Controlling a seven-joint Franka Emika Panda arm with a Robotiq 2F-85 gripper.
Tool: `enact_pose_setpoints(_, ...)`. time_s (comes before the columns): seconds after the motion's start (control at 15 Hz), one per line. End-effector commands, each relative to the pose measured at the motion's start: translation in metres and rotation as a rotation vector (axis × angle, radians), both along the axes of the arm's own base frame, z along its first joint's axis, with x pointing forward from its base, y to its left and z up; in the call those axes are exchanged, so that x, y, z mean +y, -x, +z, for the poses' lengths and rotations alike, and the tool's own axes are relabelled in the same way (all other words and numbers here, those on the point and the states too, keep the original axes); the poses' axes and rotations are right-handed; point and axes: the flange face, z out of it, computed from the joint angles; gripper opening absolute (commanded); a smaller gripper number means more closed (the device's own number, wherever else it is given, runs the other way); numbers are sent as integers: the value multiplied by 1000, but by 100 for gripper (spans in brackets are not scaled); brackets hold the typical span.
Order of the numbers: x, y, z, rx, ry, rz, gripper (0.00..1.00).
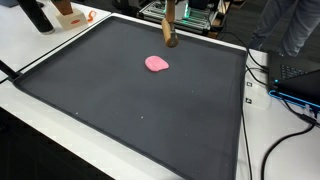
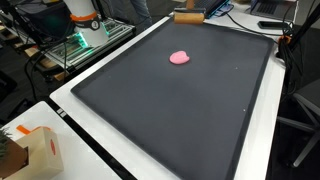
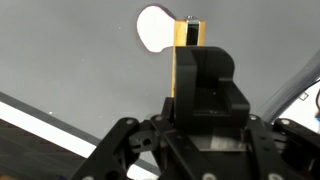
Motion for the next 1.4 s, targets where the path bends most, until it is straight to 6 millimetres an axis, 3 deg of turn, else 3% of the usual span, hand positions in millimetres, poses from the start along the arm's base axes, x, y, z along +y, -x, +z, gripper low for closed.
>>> enact_pose_setpoints(0.0, -23, 3, -23, 49, -32, 136, 24)
enact_pose_setpoints(0.33, -43, 5, -54, 82, 10, 288, 24)
enact_pose_setpoints(1.33, -39, 17, -136, 68, 15, 677, 24)
